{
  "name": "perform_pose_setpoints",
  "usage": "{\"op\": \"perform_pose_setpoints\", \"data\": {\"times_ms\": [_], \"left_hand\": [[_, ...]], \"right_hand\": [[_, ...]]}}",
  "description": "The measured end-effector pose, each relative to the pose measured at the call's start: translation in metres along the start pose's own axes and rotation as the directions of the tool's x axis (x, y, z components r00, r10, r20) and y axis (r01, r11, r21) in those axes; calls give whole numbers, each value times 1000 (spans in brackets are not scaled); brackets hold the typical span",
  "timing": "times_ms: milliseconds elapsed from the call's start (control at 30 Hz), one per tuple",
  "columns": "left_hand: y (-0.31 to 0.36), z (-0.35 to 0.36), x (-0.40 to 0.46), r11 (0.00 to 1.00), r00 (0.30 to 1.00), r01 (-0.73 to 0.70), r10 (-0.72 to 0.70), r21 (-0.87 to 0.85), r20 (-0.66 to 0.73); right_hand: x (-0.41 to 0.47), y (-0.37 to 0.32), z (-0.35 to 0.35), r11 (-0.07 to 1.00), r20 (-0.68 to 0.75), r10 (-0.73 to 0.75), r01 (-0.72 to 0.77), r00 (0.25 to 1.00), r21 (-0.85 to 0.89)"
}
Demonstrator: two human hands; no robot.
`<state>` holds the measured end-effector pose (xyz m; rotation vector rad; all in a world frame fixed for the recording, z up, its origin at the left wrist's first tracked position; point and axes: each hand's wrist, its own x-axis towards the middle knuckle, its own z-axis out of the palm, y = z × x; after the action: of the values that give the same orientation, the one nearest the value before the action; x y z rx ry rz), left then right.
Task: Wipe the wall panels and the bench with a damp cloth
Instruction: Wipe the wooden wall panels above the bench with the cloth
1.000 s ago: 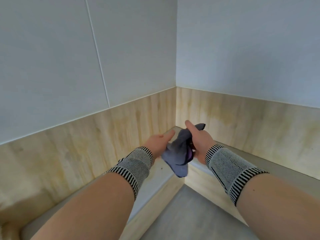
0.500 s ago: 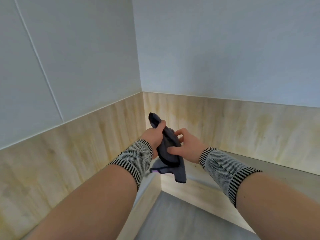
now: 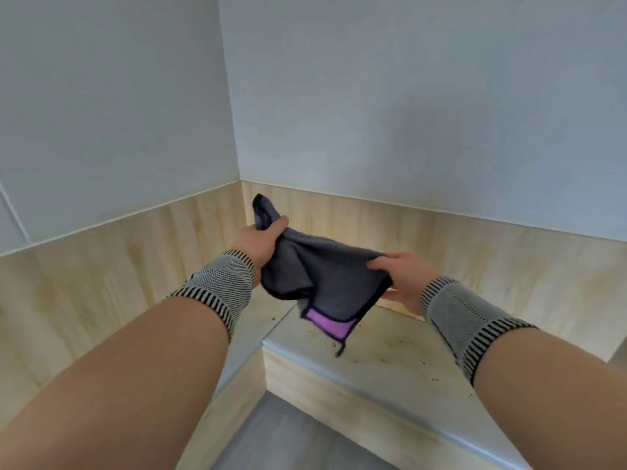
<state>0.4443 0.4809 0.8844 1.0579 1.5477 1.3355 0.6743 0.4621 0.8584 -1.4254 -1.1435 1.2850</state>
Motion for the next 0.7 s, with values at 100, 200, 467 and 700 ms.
{"op": "perform_pose_setpoints", "data": {"times_ms": [100, 200, 467, 700], "left_hand": [[-5, 20, 14, 998, 999, 34, -33, 46, -25], [-6, 50, 28, 998, 999, 44, -43, -37, 33], [-10, 112, 85, 996, 989, 70, -62, -56, 133], [-16, 145, 169, 978, 962, 193, -173, -79, 213]], "right_hand": [[20, -7, -46, 984, -78, -8, 22, 997, 179], [44, -6, -75, 984, -141, -10, 35, 990, 173], [109, 3, -113, 988, -164, 71, -92, 984, -126], [160, -13, -135, 978, -179, 94, -57, 979, 201]]}}
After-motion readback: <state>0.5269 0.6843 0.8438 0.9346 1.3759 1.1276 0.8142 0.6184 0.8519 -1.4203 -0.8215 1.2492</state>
